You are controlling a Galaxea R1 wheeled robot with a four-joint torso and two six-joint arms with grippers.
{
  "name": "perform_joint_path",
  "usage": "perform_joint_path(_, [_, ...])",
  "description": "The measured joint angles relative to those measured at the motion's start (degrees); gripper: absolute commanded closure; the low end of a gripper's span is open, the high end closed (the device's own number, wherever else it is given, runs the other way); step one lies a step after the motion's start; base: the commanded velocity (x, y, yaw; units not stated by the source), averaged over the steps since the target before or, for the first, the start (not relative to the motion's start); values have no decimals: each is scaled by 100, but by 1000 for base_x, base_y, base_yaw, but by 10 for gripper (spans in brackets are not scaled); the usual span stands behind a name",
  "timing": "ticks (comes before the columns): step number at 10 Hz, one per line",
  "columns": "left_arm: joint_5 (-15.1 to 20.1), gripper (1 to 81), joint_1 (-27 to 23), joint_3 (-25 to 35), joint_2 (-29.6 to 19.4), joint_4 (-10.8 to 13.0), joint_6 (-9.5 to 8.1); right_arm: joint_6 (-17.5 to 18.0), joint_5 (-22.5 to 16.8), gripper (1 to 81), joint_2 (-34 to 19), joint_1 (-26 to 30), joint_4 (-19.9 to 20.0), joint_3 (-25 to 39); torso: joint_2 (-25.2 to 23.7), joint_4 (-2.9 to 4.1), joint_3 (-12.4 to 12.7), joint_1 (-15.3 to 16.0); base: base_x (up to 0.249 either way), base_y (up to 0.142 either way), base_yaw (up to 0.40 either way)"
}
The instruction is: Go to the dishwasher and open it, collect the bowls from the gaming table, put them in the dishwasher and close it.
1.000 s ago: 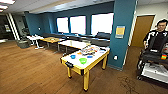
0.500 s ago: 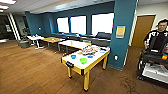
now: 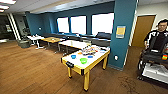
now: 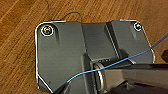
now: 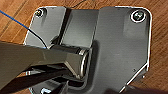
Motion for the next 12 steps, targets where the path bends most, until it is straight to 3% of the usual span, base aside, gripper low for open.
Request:
perform_joint_path(6, [-66, 10, -35, 0, 0, -20, -2, 0, 6, 10, 11, 33, 0, 0, -2, 0, 2, -9, 89, 0, 0])
perform_joint_path(12, [-16, 10, 61, 15, 50, -23, 0, 0, -24, 10, -27, -48, 0, -16, -2, 0, 2, -11, 12, 87, 0])
